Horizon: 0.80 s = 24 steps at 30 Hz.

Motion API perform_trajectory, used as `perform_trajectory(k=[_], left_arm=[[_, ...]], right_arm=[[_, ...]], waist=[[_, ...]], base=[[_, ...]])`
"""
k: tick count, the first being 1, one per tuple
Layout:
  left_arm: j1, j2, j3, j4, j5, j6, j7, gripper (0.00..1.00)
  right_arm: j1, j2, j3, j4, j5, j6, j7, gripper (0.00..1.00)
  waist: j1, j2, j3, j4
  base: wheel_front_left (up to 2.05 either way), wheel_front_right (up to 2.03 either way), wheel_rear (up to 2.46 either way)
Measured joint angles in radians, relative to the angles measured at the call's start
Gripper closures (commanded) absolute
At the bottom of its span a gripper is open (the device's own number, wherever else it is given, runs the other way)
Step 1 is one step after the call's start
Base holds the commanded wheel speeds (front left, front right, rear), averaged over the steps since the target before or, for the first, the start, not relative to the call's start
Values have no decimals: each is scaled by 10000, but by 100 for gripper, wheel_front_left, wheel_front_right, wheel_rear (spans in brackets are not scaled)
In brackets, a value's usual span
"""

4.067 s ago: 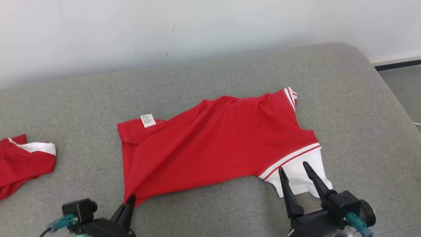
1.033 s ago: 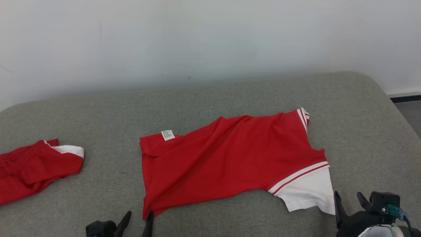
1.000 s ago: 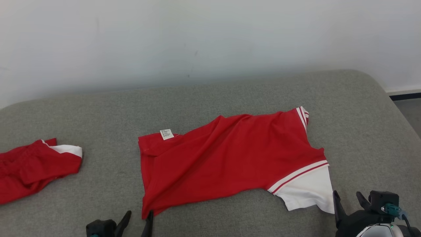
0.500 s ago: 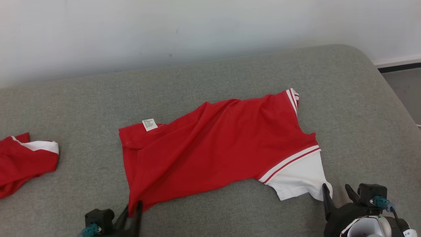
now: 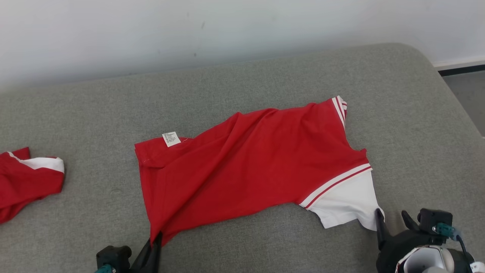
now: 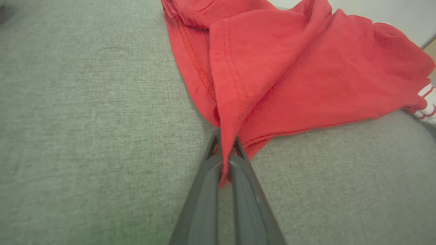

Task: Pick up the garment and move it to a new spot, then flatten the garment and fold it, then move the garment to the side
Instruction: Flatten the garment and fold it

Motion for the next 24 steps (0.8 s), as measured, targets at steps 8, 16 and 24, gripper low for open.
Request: perform_trajectory(k=[8, 16, 24], left_arm=[[-61, -29, -157, -94, -10, -4, -44, 100], [-267, -8, -305, -59, -100, -15, -61, 100], [-334, 13, -330, -123, -184, 21, -69, 100]], right_arm=[[-612, 92, -42, 523, 54, 0, 650, 0], [-1169, 23, 27, 1039, -33, -36, 1760, 0], [-1563, -121, 585, 1235, 203, -100, 2044, 0]], waist=[[0, -1, 412, 71], [-3, -2, 612, 291], [-3, -3, 748, 340]], base=[[0, 0, 0], [0, 0, 0], [0, 0, 0]])
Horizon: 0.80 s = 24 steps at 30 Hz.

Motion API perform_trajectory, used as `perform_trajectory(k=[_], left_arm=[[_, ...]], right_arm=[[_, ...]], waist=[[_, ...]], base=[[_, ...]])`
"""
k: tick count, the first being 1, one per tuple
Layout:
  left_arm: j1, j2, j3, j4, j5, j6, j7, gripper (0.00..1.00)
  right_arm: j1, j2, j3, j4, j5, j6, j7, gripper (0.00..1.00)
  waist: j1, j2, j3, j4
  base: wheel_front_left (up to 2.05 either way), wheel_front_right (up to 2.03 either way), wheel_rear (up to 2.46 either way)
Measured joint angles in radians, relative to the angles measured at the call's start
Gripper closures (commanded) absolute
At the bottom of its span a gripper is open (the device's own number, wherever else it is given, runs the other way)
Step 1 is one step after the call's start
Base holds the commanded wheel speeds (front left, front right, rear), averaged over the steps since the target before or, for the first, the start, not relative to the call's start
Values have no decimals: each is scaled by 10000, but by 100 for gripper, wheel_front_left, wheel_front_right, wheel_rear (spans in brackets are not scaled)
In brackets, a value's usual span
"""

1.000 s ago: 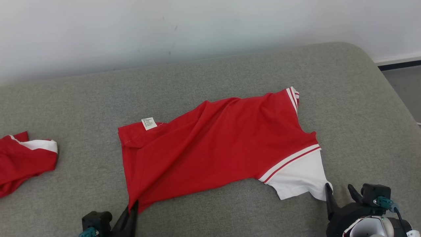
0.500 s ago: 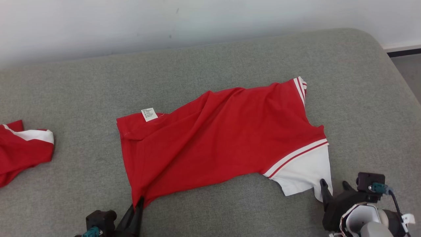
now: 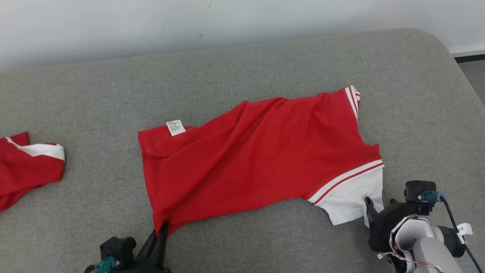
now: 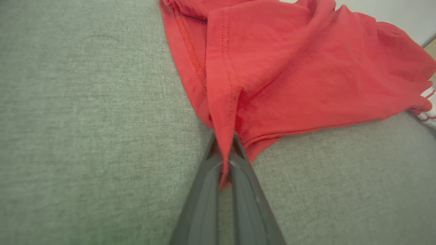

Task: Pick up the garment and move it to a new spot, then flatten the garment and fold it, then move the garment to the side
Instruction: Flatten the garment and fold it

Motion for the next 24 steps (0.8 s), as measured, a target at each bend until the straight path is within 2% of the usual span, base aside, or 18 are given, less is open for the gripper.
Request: perform_trajectory(k=[4, 5, 6, 7, 8, 16, 24], left_arm=[[-85, -8, -52, 25, -48, 23, 0, 100], [-85, -8, -52, 25, -48, 23, 0, 100], [-93, -8, -58, 35, -58, 25, 0, 100], [-98, -12, -65, 44, -67, 40, 0, 100], [-101, -12, -75, 52, -92, 40, 0, 100], [-103, -31, 0, -12, -360, 40, 13, 100], [-393, -36, 38, -1124, -1244, -46, 293, 100]], right_arm=[[-142, -140, 410, 196, 493, -63, 224, 0], [-142, -140, 410, 196, 493, -63, 224, 10], [-151, -159, 481, 207, 577, -65, 245, 55], [-151, -169, 525, 215, 642, -65, 245, 69], [-152, -182, 575, 221, 669, -63, 245, 100], [-21, -65, 702, -84, 897, 31, -627, 100], [-55, -59, 470, -1755, 2096, 69, -1290, 100]], waist=[[0, -1, 30, 62], [0, -1, 30, 62], [0, 0, 28, 71], [0, 0, 23, 78], [0, 0, 14, 83], [4, 4, -198, 40], [4, 4, -681, -34]], base=[[0, 0, 0], [0, 0, 0], [0, 0, 0], [0, 0, 0], [0, 0, 0], [0, 0, 0], [0, 0, 0]])
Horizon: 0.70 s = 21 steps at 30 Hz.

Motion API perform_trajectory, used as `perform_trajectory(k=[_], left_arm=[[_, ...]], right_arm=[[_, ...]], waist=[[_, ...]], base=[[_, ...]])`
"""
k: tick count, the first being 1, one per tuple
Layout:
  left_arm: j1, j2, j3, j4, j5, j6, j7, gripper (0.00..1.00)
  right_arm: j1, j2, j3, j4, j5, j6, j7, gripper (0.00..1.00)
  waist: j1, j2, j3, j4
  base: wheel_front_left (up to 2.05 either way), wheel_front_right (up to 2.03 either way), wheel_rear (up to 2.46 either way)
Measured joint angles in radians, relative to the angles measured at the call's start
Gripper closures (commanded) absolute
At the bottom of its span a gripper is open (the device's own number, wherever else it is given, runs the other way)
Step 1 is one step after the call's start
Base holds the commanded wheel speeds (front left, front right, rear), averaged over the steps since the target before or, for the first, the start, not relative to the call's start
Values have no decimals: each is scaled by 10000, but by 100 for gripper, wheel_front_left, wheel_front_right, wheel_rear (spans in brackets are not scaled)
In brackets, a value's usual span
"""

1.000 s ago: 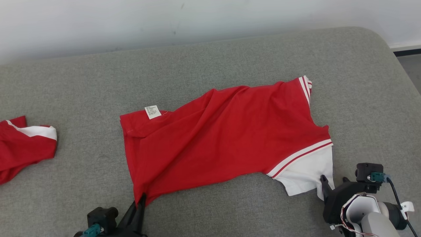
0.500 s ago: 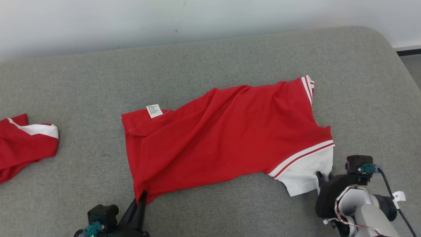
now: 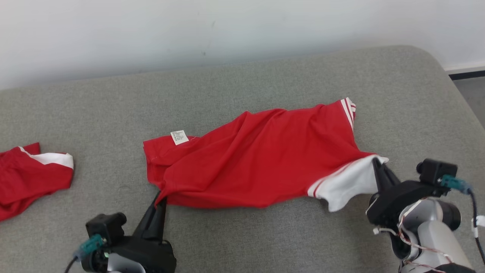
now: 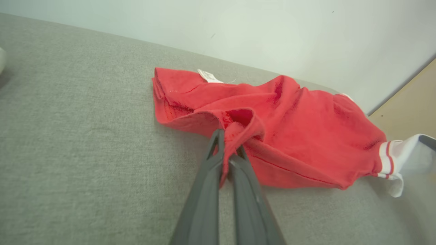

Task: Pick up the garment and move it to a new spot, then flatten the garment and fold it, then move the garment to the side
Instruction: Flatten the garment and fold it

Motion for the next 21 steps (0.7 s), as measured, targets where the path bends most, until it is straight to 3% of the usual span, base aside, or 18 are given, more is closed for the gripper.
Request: perform_trajectory(k=[5, 11, 16, 21], left_arm=[[-364, 194, 127, -894, -984, -36, 742, 100], [-1460, 616, 481, -1732, -2334, -48, 2305, 100], [-3164, 1139, 989, -1923, -2989, 107, 3492, 100], [-5596, 1296, 1684, -1467, -3641, 539, 4115, 100]], right_arm=[[-274, -157, 94, -1461, 721, 0, 309, 100], [-1548, -385, 520, -2510, 1442, 0, 1407, 100], [-3551, -313, 702, -2240, 1908, 0, 2188, 100], [-6256, -67, 374, -947, 1779, 0, 2025, 100]], waist=[[-1, -1, -262, -90], [-1, -1, -59, -251], [-1, -2, 550, -335], [0, -1, 1476, -426]], base=[[0, 0, 0], [0, 0, 0], [0, 0, 0], [0, 0, 0]])
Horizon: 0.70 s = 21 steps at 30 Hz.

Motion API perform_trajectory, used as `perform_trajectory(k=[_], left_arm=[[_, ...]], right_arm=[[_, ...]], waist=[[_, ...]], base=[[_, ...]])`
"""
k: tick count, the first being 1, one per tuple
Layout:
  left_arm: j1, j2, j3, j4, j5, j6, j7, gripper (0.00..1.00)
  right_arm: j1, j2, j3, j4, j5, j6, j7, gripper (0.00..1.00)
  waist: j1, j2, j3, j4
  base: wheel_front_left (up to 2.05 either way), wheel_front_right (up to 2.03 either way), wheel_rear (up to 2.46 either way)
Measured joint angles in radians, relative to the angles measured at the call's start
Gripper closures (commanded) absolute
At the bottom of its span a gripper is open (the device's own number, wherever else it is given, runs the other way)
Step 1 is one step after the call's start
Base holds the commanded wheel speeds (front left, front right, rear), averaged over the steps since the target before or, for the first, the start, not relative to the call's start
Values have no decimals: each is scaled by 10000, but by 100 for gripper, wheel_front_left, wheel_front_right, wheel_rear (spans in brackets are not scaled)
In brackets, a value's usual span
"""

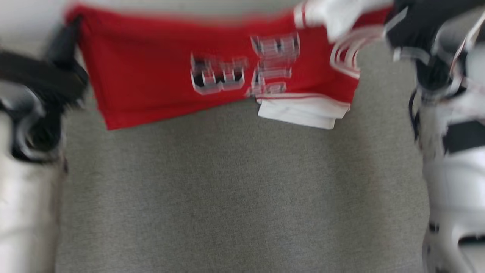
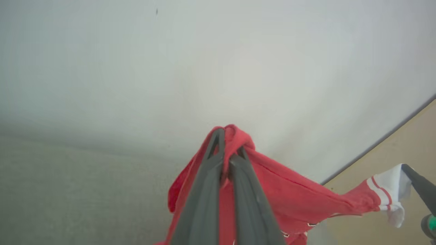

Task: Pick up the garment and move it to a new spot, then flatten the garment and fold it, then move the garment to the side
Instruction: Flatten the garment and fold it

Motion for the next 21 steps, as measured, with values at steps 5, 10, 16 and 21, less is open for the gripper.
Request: perform_trajectory(k=[5, 10, 16, 21], left_arm=[[-2590, 199, 387, 602, 109, 297, -550, 100], [-4591, 238, 453, 1220, 518, 288, -1576, 100], [-6287, 276, 495, 1576, 792, -21, -2742, 100], [-7026, 389, 337, 1689, 899, -364, -3459, 100]], right_arm=[[-2940, 274, -650, 1465, -268, 0, -1570, 100], [-5129, 401, -1413, 2591, -389, 2, -3614, 100], [-7301, 451, -1923, 3262, -508, 15, -5451, 100], [-8066, 290, -2148, 2882, -533, 15, -5741, 100]], waist=[[2, 1, 1094, -97], [3, 2, 2068, -143], [1, 1, 2815, -120], [-1, 0, 3177, -61]], base=[[0, 0, 0], [0, 0, 0], [0, 0, 0], [0, 0, 0]])
